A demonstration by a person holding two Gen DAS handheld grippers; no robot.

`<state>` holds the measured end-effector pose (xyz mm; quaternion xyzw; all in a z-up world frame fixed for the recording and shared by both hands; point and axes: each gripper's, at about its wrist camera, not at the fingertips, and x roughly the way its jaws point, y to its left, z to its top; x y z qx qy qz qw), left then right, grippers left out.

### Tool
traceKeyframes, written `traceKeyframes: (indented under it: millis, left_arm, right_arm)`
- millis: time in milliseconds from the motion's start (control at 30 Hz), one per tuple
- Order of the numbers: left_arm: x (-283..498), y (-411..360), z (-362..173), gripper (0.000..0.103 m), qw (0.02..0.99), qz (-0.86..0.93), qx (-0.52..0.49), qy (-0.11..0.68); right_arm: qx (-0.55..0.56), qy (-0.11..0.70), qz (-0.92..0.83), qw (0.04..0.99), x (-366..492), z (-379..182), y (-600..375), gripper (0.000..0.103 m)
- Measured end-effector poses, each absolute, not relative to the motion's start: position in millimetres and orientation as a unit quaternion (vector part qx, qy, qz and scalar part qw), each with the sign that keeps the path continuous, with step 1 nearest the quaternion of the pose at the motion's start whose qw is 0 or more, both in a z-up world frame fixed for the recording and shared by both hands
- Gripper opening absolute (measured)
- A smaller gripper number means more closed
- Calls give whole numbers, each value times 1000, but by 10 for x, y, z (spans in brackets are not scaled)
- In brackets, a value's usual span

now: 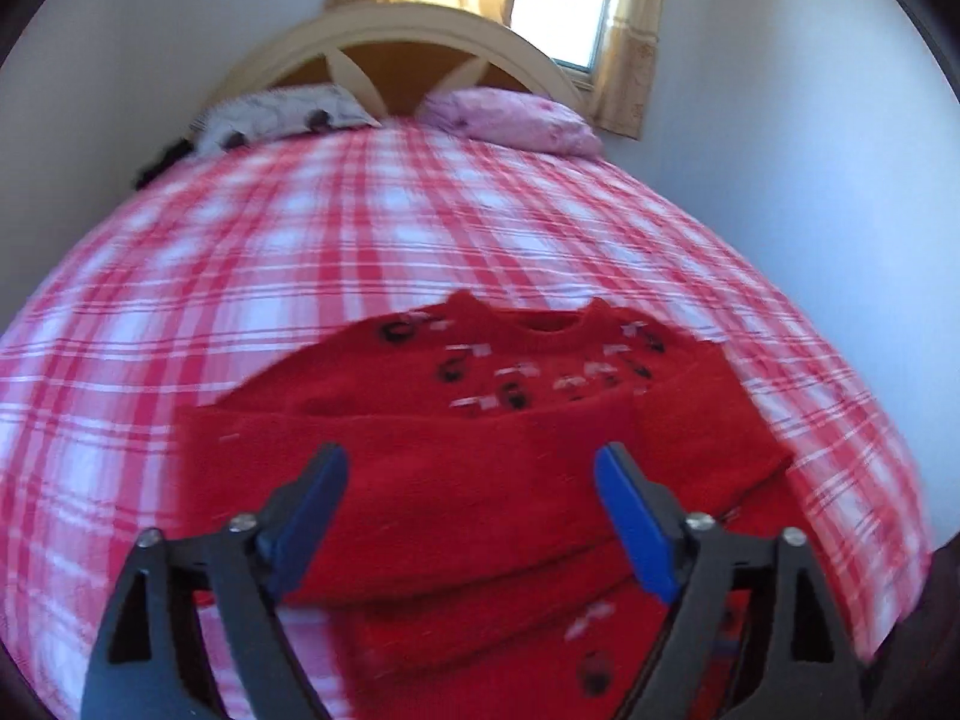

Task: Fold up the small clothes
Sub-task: 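Grasp the sweater hem with the right tool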

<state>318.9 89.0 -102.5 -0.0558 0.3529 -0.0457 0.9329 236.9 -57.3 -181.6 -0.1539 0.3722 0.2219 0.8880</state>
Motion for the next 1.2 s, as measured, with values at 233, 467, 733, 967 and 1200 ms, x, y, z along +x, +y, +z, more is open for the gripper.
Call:
traceKeyframes:
  millis: [233,467,733,967,1200]
  left_arm:
    - [2923,1249,-1481,97,920,27,-37,389]
    - [3115,1298,-1805,98,900,54,-19,433]
    - [3052,1308,-1802,103,905,51,-36,420]
    - [3052,1409,-1823,103,904,45,-68,420]
    - [3046,1460,-1857,103,900,40,-86,425]
  right_arm:
    - [-158,372,220,888,2361,-1822,-566,81]
    - [-139,382,228,885,2387,-1797,-613,81]
    - [-14,412,239,879,2752,-1294,-1082,80]
    - [61,448,173,875,3570,-1210,-1405,59]
    - [85,481,178,854,4119,-1488,-1199,57]
